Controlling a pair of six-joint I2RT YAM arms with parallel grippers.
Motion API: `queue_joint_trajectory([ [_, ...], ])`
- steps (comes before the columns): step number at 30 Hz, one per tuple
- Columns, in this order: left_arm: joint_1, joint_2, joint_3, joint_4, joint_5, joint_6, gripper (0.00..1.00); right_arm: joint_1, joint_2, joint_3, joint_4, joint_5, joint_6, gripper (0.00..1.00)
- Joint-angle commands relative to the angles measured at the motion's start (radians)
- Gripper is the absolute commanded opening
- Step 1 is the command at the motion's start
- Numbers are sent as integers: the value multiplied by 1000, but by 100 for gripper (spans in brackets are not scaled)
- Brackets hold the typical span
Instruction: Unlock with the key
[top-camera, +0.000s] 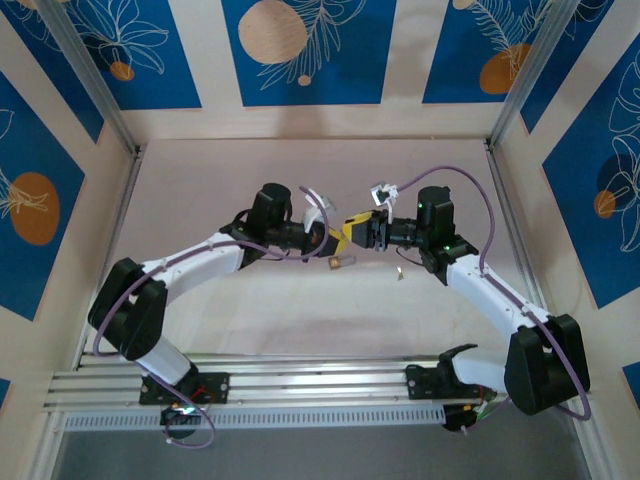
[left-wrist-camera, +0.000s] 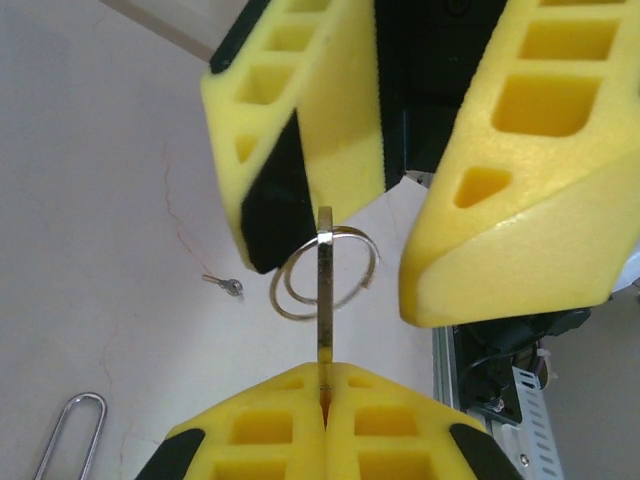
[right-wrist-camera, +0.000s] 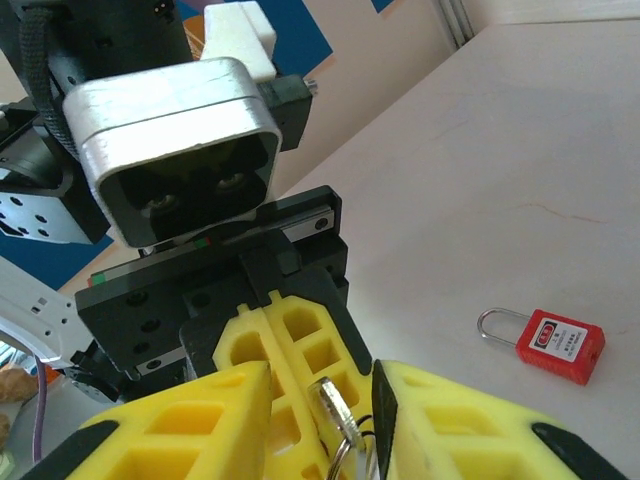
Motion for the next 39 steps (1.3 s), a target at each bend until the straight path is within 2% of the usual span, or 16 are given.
queue_joint_trajectory([
  [1, 14, 20, 35, 43, 52, -27, 0, 6, 12, 13, -15, -27, -18, 31],
  [9, 14, 31, 41, 46, 64, -39, 0, 14, 16, 25, -30, -32, -25, 23],
  [17, 16, 37, 51, 44, 55, -40, 0, 24, 15, 25, -48, -23, -34, 10],
  [20, 18, 38, 51, 41, 46, -38, 4, 27, 9, 25, -58, -9, -34, 5],
  [21, 17, 38, 52, 37, 39, -36, 7, 27, 5, 25, -58, 5, -33, 4],
  [23, 20, 38, 52, 30, 22, -32, 20, 29, -2, 19, -58, 34, -30, 3],
  [29, 20, 13, 23, 6, -61, 3, 45, 30, -50, 6, -43, 182, -5, 2],
  [32, 20, -15, -4, -2, -120, 30, 53, 32, -69, 5, -27, 251, 10, 2],
  [35, 20, -42, -25, -30, -191, 61, 57, 33, -88, -10, -1, 339, 32, 2],
  [37, 19, -65, -44, -37, -271, 78, 58, 35, -98, -21, 14, 405, 42, 2],
  [39, 19, -83, -65, -35, -402, 82, 60, 36, -108, -35, 29, 459, 53, 2],
])
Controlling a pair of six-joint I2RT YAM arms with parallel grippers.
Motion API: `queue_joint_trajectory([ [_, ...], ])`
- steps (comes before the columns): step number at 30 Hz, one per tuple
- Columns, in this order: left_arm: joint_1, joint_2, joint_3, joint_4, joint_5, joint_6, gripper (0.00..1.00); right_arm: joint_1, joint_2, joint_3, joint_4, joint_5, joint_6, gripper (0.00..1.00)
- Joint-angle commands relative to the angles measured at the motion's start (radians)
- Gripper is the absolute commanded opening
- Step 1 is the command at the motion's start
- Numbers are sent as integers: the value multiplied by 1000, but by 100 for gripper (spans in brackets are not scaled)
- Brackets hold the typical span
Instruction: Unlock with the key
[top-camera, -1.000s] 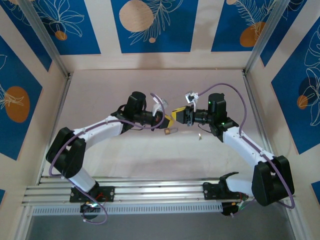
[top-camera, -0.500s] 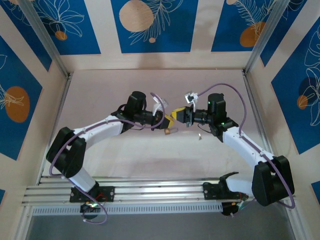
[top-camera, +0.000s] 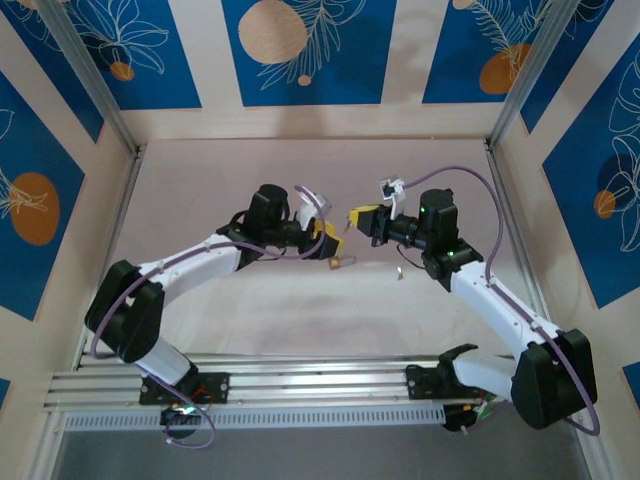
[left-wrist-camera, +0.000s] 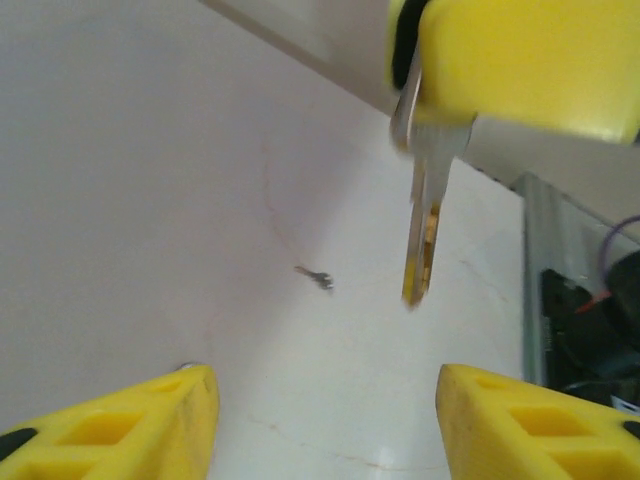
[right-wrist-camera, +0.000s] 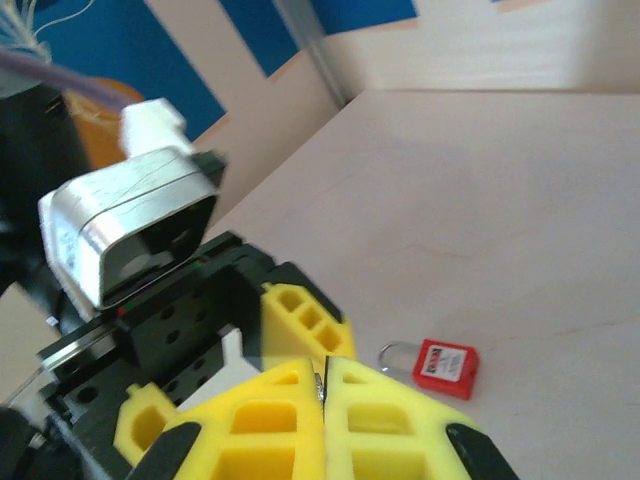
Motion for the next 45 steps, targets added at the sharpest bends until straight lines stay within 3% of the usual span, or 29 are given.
queue_joint_trajectory([
  [1, 11, -53, -38, -23, -256, 47, 60, 9, -29, -30, 39, 153, 32, 2],
  [4, 11, -63, -53, -22, -485, 50, 59, 14, -39, -48, 50, 219, 47, 2],
  [8, 13, -20, 29, -154, -740, 45, 68, 19, -40, -59, 45, 253, 49, 2],
  [12, 11, 91, 163, -368, -833, 136, 76, 21, -46, -65, 32, 258, 45, 2],
  [17, 13, 264, 364, -654, -809, 173, 78, 20, -59, -73, 20, 264, 49, 2],
  [27, 20, 468, 579, -866, -717, 260, 80, -2, -93, -97, -11, 269, 46, 2],
  [34, 25, 566, 683, -935, -694, 289, 80, -43, -131, -114, -29, 250, 51, 2],
  [45, 51, 611, 677, -908, -550, 246, 80, -67, -167, -131, -55, 241, 48, 2],
])
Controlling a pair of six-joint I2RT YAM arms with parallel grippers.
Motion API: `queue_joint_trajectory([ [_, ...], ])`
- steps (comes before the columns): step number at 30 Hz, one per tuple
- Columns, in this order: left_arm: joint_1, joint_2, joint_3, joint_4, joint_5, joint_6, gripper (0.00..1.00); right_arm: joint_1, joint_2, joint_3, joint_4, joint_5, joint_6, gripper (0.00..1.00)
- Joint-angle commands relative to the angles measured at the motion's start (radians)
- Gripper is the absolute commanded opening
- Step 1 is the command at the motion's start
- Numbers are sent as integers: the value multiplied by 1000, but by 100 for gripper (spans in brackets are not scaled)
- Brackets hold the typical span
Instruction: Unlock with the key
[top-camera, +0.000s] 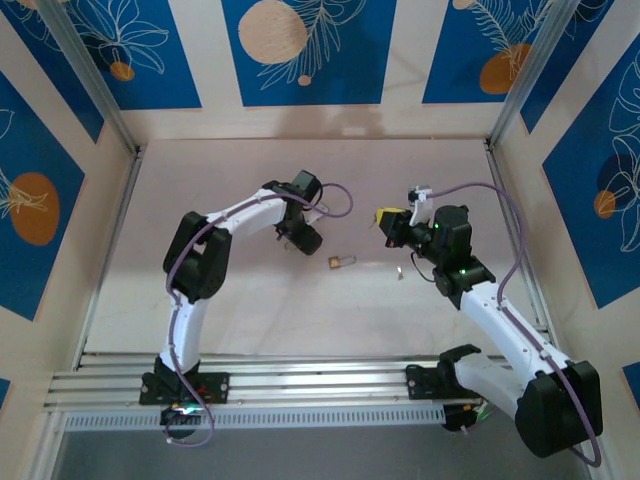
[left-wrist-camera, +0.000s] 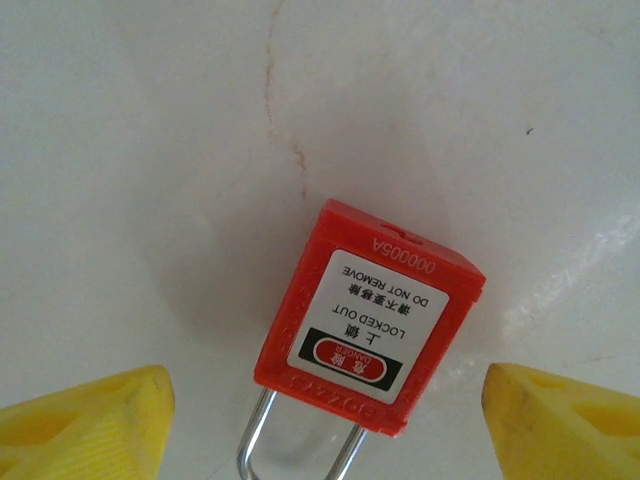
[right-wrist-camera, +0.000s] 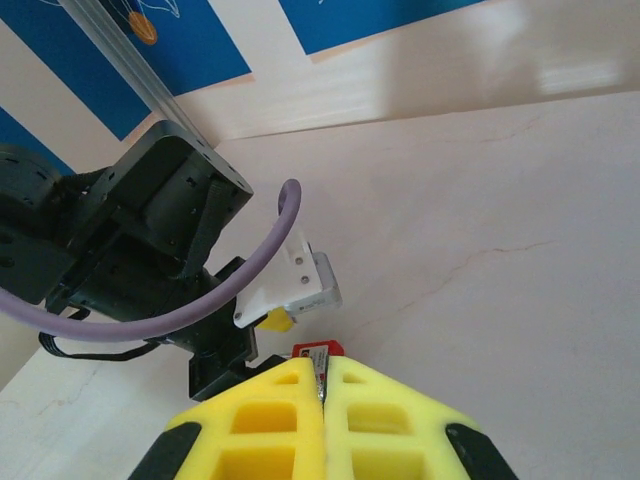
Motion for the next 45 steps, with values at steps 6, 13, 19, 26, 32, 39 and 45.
queue_joint_trajectory([
  [6, 3, 20, 3, -11, 86, -44, 77, -13, -18, -17, -11, -15, 5, 2],
  [13, -10, -1, -26, -11, 101, -74, 75, -21, -17, -23, -4, -14, 8, 2],
  [19, -33, -21, -25, -35, 110, -85, 72, -34, -20, -27, -6, -16, 9, 2],
  [26, -45, -31, -11, -67, 84, -90, 72, -47, -19, -34, -1, -21, 15, 2],
  [32, -45, -7, 31, -95, -28, -117, 70, -53, -22, -39, 0, -25, 22, 2],
  [39, -46, 38, 110, -148, -26, -127, 65, -56, -22, -44, 9, -28, 29, 2],
  [45, -47, 71, 148, -175, -10, -139, 62, -56, -20, -50, 15, -27, 33, 2],
])
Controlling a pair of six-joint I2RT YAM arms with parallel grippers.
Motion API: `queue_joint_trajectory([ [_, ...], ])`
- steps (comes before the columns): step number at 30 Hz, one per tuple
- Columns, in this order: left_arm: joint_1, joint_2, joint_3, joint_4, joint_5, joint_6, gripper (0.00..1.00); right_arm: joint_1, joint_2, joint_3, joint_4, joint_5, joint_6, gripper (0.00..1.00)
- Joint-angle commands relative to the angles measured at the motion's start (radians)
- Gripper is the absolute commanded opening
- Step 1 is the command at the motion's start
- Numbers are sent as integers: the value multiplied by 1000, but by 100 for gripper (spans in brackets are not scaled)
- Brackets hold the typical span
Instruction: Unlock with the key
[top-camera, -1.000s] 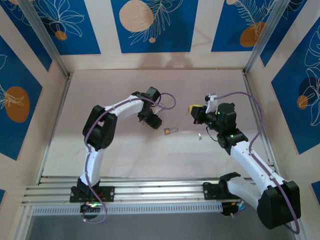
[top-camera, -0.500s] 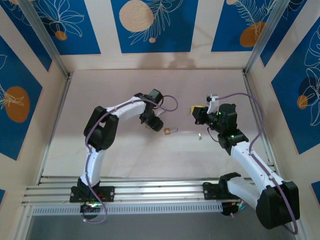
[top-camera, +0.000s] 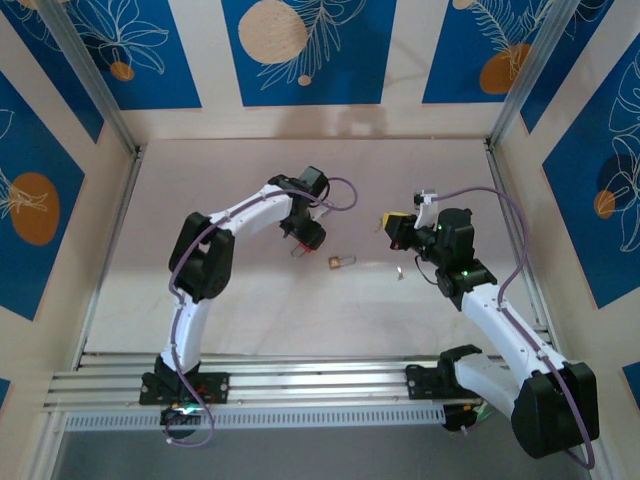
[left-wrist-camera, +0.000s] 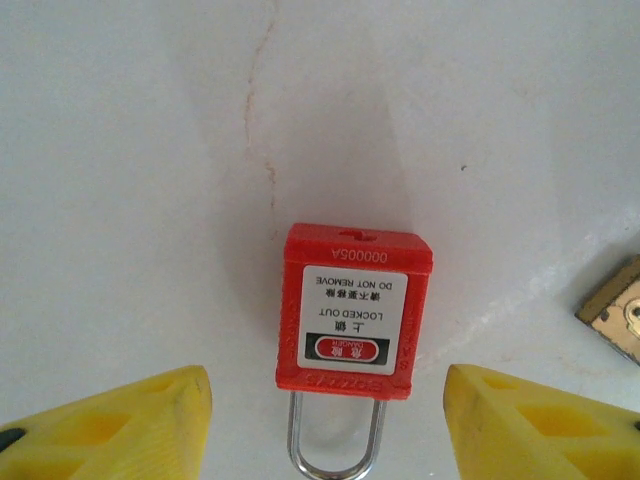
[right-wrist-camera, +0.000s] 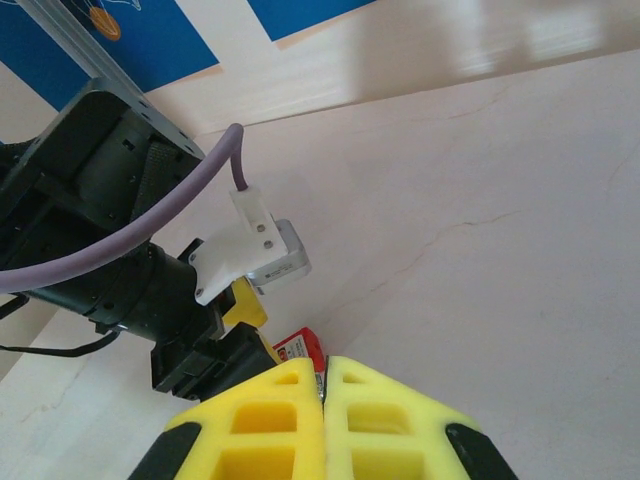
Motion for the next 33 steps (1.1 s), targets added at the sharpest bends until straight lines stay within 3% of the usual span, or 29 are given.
queue_joint_trajectory([
  [1, -7, 48, 34, -66, 5, -19, 62, -6, -19, -17, 25, -16, 14, 2],
  [26, -16, 120, 78, -65, 9, -34, 55, -10, -9, -18, 30, -16, 11, 2],
  [33, -20, 132, 65, -67, -2, -39, 47, -16, -14, -25, 32, -21, 15, 2],
])
